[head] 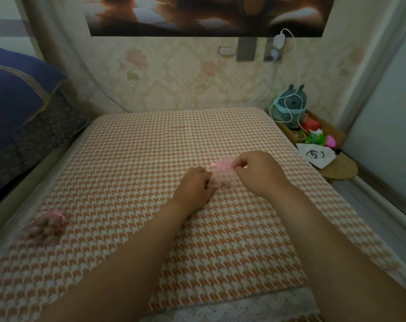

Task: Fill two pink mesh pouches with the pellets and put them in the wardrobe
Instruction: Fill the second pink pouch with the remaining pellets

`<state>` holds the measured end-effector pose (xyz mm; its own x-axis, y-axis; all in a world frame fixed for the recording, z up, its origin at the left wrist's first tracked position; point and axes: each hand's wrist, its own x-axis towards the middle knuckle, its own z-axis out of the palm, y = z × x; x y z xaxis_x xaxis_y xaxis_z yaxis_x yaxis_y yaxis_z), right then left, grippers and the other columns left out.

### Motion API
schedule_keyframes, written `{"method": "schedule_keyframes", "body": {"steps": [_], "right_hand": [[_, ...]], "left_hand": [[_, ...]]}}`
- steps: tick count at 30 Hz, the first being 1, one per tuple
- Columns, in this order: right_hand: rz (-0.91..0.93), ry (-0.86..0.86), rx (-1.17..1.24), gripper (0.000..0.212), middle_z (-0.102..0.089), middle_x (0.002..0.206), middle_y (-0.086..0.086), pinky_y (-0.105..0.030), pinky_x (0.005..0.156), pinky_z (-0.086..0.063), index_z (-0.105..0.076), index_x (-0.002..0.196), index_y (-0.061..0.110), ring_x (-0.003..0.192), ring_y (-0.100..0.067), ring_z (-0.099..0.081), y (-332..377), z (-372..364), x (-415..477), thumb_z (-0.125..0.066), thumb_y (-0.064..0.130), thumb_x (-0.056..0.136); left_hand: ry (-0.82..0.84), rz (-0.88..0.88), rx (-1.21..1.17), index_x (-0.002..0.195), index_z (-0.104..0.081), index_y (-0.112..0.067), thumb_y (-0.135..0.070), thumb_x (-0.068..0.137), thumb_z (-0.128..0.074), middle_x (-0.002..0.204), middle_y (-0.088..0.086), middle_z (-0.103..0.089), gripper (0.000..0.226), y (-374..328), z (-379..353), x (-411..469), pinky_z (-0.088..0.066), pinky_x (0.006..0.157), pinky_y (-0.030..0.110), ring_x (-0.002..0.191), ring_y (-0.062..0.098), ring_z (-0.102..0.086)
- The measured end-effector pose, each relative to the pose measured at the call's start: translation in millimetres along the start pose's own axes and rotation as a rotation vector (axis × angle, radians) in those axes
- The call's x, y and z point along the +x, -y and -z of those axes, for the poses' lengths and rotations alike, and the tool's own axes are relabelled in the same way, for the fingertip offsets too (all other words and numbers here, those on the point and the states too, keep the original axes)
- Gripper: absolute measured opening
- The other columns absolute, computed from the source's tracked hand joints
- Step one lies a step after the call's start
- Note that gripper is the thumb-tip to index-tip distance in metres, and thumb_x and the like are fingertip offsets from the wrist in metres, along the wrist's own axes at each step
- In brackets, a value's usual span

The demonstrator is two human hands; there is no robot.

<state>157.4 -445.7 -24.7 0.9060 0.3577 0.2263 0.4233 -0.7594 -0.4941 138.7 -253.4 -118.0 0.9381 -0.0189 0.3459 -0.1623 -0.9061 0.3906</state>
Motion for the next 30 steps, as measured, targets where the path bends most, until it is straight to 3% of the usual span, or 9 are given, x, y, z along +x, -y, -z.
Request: {"method": "schedule_keyframes", "body": {"steps": [3,9,13,17,21,24,26,30], "right_hand": [[0.021,0.030,0.033,0.019,-0.074,0.106,0.007,-0.034,0.084,-0.055,-0.077,0.101,0.028,0.097,-0.017,-0.067,8.6,-1.6,-2.4,-0.060,0.022,0.095],[0.111,0.120,0.057,0.019,-0.074,0.104,0.010,-0.036,0.086,-0.056,-0.077,0.099,0.029,0.094,-0.012,-0.067,39.1,-10.2,-17.8,-0.060,0.022,0.094],[0.149,0.195,0.084,0.020,-0.074,0.102,0.011,-0.039,0.085,-0.058,-0.078,0.099,0.030,0.087,-0.010,-0.067,61.5,-15.3,-31.7,-0.060,0.022,0.094],[0.200,0.228,0.083,0.021,-0.074,0.101,0.012,-0.036,0.083,-0.058,-0.078,0.100,0.030,0.085,-0.007,-0.067,84.3,-21.7,-47.8,-0.060,0.022,0.093],[0.231,0.244,0.079,0.019,-0.073,0.100,0.013,-0.035,0.084,-0.057,-0.078,0.099,0.030,0.089,-0.008,-0.065,106.4,-30.2,-58.9,-0.061,0.024,0.093],[0.227,0.253,0.076,0.019,-0.073,0.099,0.013,-0.036,0.084,-0.057,-0.078,0.098,0.030,0.088,-0.009,-0.066,117.8,-36.6,-61.6,-0.061,0.024,0.092],[0.231,0.253,0.063,0.019,-0.073,0.098,0.014,-0.036,0.083,-0.057,-0.078,0.098,0.031,0.087,-0.007,-0.066,122.8,-40.2,-61.5,-0.060,0.024,0.092],[0.237,0.268,0.037,0.020,-0.073,0.096,0.014,-0.035,0.081,-0.057,-0.077,0.097,0.031,0.085,-0.006,-0.065,124.8,-45.9,-59.6,-0.060,0.023,0.092]], "left_hand": [[-0.005,0.002,0.004,0.072,-0.063,-0.015,-0.035,0.089,-0.064,0.071,-0.004,-0.045,0.026,7.1,9.4,-11.1,-0.043,0.071,0.036,0.075,0.019,-0.046],[0.000,0.053,0.006,0.087,-0.072,-0.015,-0.015,0.087,-0.067,0.084,0.000,-0.055,0.005,32.8,43.2,-52.6,-0.046,0.079,0.032,0.084,0.019,-0.053],[-0.044,0.114,-0.005,0.097,-0.077,-0.016,-0.014,0.089,-0.067,0.087,-0.002,-0.058,0.014,50.2,68.1,-88.5,-0.042,0.078,0.023,0.084,0.013,-0.055],[-0.104,0.141,0.006,0.103,-0.075,-0.016,-0.018,0.093,-0.063,0.079,-0.005,-0.053,0.016,63.3,84.7,-121.8,-0.040,0.073,0.025,0.076,0.011,-0.050],[-0.144,0.163,0.007,0.086,-0.069,-0.015,-0.017,0.092,-0.062,0.067,-0.008,-0.049,0.009,65.0,98.3,-142.8,-0.033,0.066,0.025,0.066,0.008,-0.042],[-0.161,0.172,-0.029,0.065,-0.051,-0.028,-0.016,0.089,-0.067,0.060,-0.012,-0.042,0.031,62.8,106.0,-148.8,-0.028,0.061,0.024,0.061,0.006,-0.039],[-0.150,0.215,-0.052,0.064,-0.051,-0.031,-0.020,0.087,-0.068,0.059,-0.010,-0.049,0.031,61.6,109.1,-147.8,-0.031,0.060,0.026,0.060,0.008,-0.044],[-0.173,0.407,-0.298,0.085,-0.075,-0.027,-0.028,0.085,-0.073,0.072,-0.012,-0.071,0.003,62.1,116.2,-140.7,-0.049,0.064,0.020,0.067,0.003,-0.064]]}}
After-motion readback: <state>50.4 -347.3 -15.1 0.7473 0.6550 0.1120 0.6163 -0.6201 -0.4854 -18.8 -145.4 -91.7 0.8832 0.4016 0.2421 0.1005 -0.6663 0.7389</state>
